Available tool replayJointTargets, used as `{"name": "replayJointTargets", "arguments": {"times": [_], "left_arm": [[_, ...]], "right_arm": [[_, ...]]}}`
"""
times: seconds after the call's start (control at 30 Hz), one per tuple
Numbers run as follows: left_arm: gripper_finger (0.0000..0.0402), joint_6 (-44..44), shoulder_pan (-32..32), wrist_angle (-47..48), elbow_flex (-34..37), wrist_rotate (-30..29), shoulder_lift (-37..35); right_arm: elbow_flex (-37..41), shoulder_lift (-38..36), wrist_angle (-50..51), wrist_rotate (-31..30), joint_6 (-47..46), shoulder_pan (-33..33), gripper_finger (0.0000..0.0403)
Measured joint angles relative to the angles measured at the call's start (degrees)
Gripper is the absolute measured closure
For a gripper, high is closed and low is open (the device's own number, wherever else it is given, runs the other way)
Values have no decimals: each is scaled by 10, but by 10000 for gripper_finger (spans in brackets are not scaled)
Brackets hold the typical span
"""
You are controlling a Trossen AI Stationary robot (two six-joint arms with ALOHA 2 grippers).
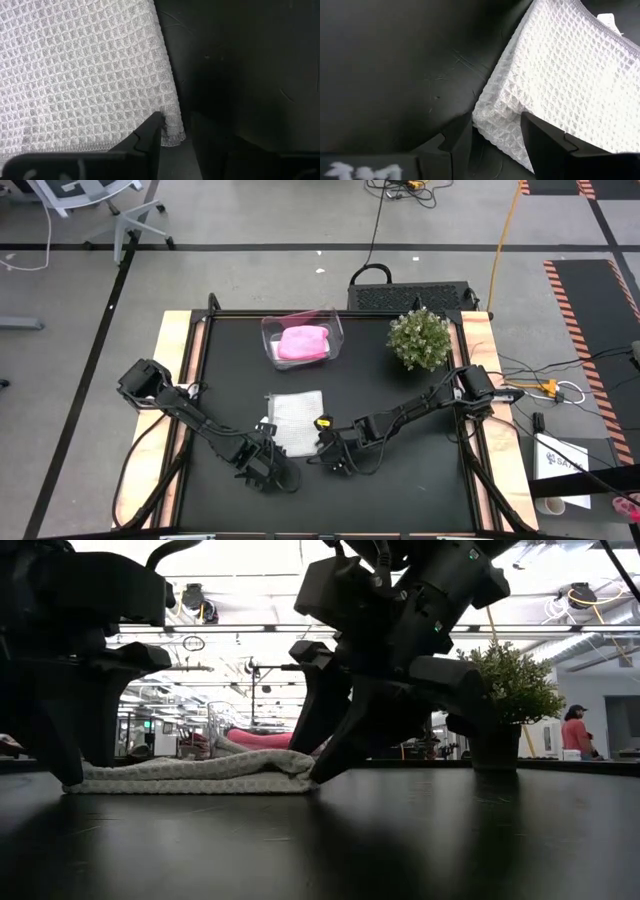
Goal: Fold microfiber towels
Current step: Fold the gray towel
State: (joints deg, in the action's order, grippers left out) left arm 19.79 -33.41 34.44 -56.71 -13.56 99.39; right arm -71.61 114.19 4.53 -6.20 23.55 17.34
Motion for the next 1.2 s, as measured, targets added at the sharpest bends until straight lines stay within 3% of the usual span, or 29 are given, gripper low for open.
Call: {"name": "replayJointTargets", "arguments": {"times": [0.37, 0.57, 0.7, 0.8, 1.2], "left_arm": [[295, 0, 0, 0, 0, 0, 0], [300, 36, 0, 0, 0, 0, 0], [344, 71, 0, 0, 0, 27, -8], [390, 79, 0, -1, 0, 47, -9], [399, 121, 24, 9, 0, 58, -44]], "right_arm": [[0, 0, 0, -30, -2, 0, 270], [0, 0, 0, -29, -33, 7, 338], [0, -2, 5, -28, -86, 11, 393], [0, -8, 5, -28, -122, 11, 393], [0, -62, 9, -26, -202, 2, 400]]}}
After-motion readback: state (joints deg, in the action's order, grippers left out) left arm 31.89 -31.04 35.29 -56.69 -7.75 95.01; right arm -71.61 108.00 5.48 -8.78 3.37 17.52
